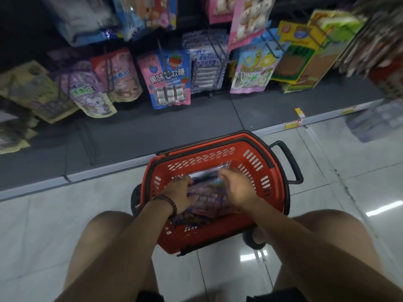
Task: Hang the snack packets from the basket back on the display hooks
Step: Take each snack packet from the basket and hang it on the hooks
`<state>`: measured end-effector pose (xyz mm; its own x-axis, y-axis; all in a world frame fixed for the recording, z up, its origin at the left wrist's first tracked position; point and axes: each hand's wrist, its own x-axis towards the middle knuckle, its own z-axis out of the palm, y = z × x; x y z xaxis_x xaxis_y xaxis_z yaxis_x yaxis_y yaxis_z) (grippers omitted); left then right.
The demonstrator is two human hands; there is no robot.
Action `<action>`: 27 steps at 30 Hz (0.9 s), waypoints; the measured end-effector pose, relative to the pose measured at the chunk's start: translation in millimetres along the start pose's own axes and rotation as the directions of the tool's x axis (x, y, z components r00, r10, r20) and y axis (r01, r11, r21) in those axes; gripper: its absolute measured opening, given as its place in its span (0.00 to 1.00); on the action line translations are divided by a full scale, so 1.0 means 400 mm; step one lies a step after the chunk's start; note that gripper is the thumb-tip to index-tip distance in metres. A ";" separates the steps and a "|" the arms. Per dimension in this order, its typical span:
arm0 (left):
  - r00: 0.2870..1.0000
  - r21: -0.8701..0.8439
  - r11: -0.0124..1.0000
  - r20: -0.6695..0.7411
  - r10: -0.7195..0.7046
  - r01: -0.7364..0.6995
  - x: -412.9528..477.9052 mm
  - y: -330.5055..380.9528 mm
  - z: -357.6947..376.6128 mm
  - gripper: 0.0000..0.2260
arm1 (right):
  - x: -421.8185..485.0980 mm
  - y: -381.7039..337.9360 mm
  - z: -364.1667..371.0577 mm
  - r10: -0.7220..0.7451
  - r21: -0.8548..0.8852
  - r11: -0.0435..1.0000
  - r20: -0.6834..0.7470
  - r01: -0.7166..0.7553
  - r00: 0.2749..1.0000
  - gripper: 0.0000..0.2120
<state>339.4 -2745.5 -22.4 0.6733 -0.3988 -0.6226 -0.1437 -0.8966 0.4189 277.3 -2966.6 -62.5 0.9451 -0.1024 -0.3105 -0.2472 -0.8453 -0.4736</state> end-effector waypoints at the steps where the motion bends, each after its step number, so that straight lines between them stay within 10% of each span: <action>1: 1.000 0.019 1.000 -0.023 0.009 -0.009 -0.009 0.002 -0.010 0.33 | -0.013 -0.011 -0.034 -0.038 0.064 0.997 -0.059 0.042 0.997 0.07; 5: 0.979 -0.010 0.989 -0.143 0.147 -0.150 -0.049 0.015 -0.059 0.42 | -0.078 -0.088 -0.197 -0.215 0.128 0.966 -0.084 0.225 0.973 0.08; 12: 0.886 -0.265 0.883 -0.371 0.277 -0.388 -0.190 0.062 -0.086 0.04 | -0.198 -0.224 -0.411 -0.316 0.199 0.908 -0.252 0.369 0.915 0.05; 19: 0.821 -0.454 0.756 -0.540 0.187 -0.471 -0.369 0.138 -0.173 0.05 | -0.285 -0.245 -0.504 0.218 0.561 0.795 -0.619 0.230 0.755 0.30; 21: 0.805 -0.471 0.732 -0.566 0.178 -0.493 -0.408 0.142 -0.201 0.04 | -0.320 -0.248 -0.517 0.324 0.667 0.716 -0.579 0.207 0.748 0.28; 24: 0.802 -0.548 0.657 -0.578 0.149 -0.518 -0.473 0.150 -0.246 0.06 | -0.361 -0.275 -0.527 0.251 0.907 0.375 -0.296 0.189 0.922 0.13; 27: 0.787 -0.588 0.603 -0.607 0.112 -0.539 -0.520 0.163 -0.282 0.07 | -0.385 -0.301 -0.519 0.046 0.913 0.398 -0.121 0.092 0.992 0.12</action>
<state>271.5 -2699.3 209.0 0.9539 -0.2972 -0.0420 -0.0230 -0.2119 0.9770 206.0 -2958.1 213.4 0.9514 -0.2040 -0.2305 -0.2063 0.1330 -0.9694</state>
